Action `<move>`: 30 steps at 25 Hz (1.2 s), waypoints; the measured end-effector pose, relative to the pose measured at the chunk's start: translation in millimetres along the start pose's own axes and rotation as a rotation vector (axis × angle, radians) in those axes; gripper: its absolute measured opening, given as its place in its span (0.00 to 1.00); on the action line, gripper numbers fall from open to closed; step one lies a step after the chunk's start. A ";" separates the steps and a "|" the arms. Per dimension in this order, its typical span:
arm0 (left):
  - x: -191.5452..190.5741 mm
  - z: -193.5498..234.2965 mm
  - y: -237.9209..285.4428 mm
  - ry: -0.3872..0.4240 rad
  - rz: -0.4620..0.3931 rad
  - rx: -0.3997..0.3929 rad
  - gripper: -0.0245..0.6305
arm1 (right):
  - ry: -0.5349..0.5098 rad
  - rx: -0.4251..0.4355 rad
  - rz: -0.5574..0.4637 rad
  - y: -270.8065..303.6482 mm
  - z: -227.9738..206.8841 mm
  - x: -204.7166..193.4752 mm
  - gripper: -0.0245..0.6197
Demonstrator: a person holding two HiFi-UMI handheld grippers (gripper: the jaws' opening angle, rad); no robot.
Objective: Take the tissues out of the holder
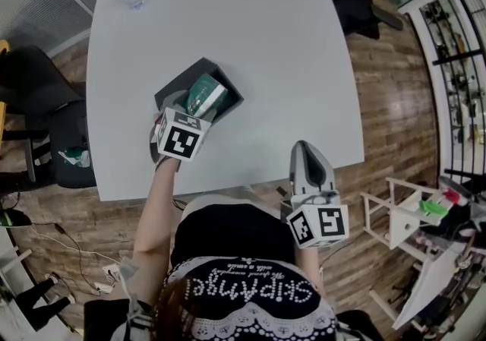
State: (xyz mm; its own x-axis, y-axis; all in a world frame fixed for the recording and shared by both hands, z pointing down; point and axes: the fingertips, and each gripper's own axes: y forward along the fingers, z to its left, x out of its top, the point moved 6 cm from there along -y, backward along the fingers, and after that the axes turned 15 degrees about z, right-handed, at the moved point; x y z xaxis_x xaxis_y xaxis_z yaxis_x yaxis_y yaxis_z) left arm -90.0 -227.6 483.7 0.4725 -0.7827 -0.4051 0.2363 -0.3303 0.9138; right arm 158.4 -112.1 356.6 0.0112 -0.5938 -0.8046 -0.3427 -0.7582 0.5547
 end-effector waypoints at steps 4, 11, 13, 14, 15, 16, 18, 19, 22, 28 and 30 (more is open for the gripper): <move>3.2 -1.9 -13.1 -0.005 -0.040 0.009 0.56 | -0.011 0.010 -0.001 0.8 0.4 2.4 0.09; 13.7 7.5 -45.4 -0.032 -0.149 0.055 0.56 | -0.025 0.022 -0.009 3.2 2.8 7.1 0.09; 16.6 9.6 -55.1 -0.042 -0.181 0.068 0.56 | -0.029 0.024 -0.014 3.3 1.5 8.8 0.09; 17.9 10.3 -59.7 -0.048 -0.198 0.075 0.56 | -0.031 0.026 -0.017 3.2 0.6 9.6 0.09; 19.2 11.0 -64.3 -0.053 -0.216 0.082 0.56 | -0.034 0.027 -0.020 3.2 -0.2 10.3 0.09; 20.5 11.8 -69.0 -0.057 -0.234 0.090 0.56 | -0.037 0.028 -0.024 3.1 -0.9 11.2 0.09; 23.0 13.8 -78.7 -0.069 -0.273 0.106 0.56 | -0.043 0.029 -0.030 2.9 -1.8 14.4 0.09; 24.2 15.1 -83.6 -0.076 -0.293 0.113 0.56 | -0.045 0.029 -0.034 2.8 -1.9 16.3 0.09; 27.4 17.8 -97.0 -0.091 -0.339 0.127 0.56 | -0.053 0.031 -0.043 2.7 -2.9 20.5 0.09; 32.9 11.4 -122.6 -0.097 -0.405 0.128 0.56 | -0.065 0.034 -0.058 -3.1 -10.8 23.6 0.09; 33.6 8.4 -132.9 -0.096 -0.432 0.140 0.56 | -0.066 0.033 -0.067 -5.9 -13.8 24.7 0.09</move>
State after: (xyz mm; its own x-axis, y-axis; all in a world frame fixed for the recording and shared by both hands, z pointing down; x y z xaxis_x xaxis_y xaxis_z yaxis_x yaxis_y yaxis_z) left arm -112.7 -214.5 348.8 0.2731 -0.6007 -0.7513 0.2747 -0.6998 0.6594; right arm 173.7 -126.0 336.4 -0.0265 -0.5222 -0.8524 -0.3740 -0.7856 0.4929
